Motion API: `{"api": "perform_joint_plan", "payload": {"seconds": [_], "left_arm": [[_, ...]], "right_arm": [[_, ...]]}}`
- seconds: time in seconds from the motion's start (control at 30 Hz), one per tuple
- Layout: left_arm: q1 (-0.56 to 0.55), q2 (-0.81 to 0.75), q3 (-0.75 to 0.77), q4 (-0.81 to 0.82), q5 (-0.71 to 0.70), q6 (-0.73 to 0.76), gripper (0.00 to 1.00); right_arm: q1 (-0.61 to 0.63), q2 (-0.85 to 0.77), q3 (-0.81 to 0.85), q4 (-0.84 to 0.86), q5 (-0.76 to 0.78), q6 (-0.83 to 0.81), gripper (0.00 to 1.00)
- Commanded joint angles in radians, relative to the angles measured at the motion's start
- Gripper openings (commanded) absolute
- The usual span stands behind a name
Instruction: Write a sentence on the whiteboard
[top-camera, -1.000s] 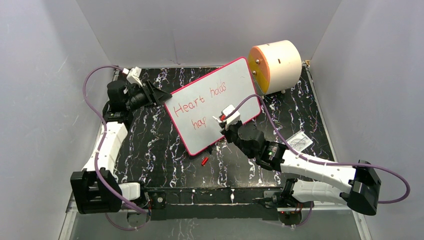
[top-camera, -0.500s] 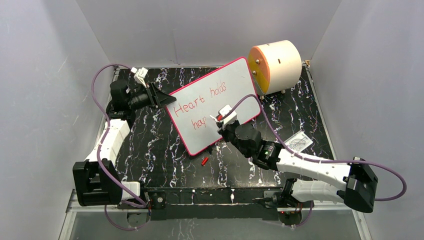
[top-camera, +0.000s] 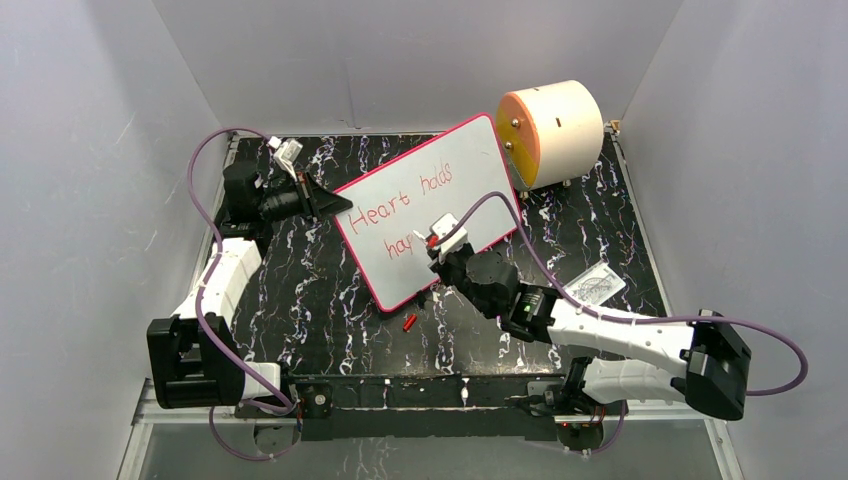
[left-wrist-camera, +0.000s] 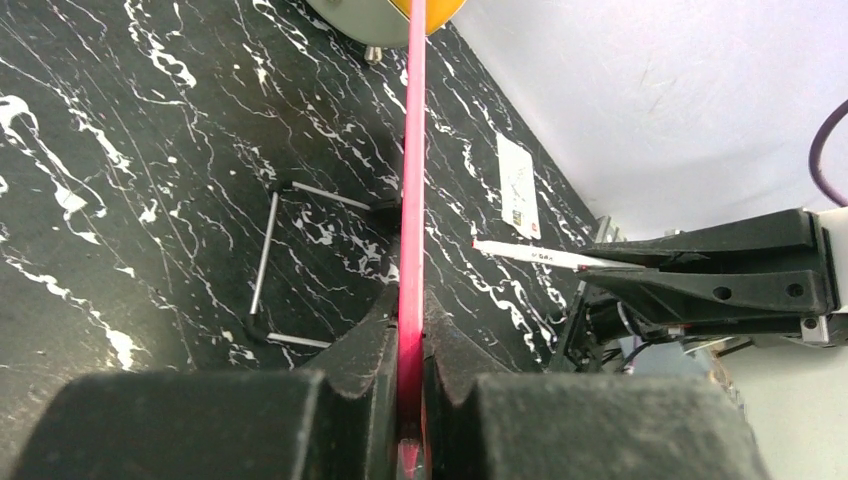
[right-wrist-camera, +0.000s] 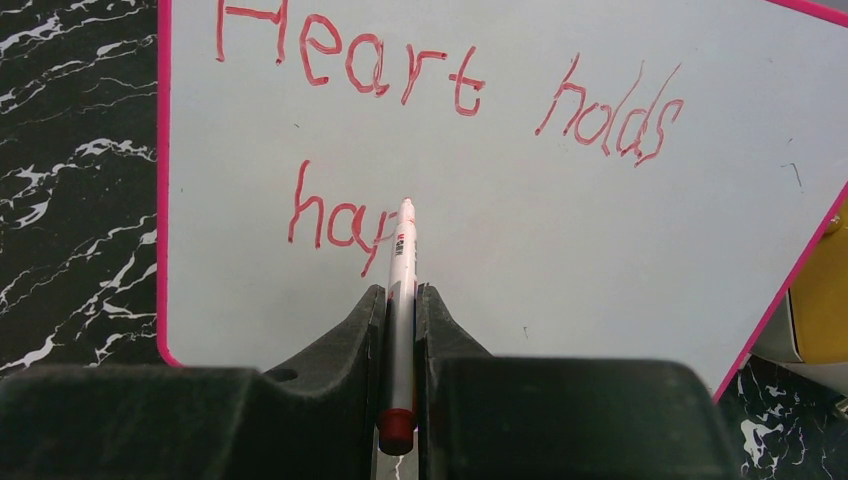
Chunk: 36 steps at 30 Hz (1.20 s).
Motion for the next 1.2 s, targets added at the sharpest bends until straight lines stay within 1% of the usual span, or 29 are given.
{"api": "perform_joint_plan", "payload": {"seconds": [0.0,0.17,0.33,1.17], "left_arm": [[-0.002,0.004,-0.001,-0.048,0.025,0.064,0.00],[-0.003,0.000,-0.001,-0.087,0.022,0.123,0.00],[-0.002,-0.002,0.006,-0.125,0.014,0.163,0.00],[-0.002,-0.001,0.006,-0.132,0.026,0.166,0.00]], "right_arm": [[0.011,0.022,0.010,0.070,0.025,-0.019,0.00],[0.011,0.068,0.022,0.059,0.051,-0.025,0.00],[0.011,0.072,0.016,0.070,0.069,-0.023,0.00],[0.011,0.147,0.009,0.162,0.097,-0.039,0.00]]}}
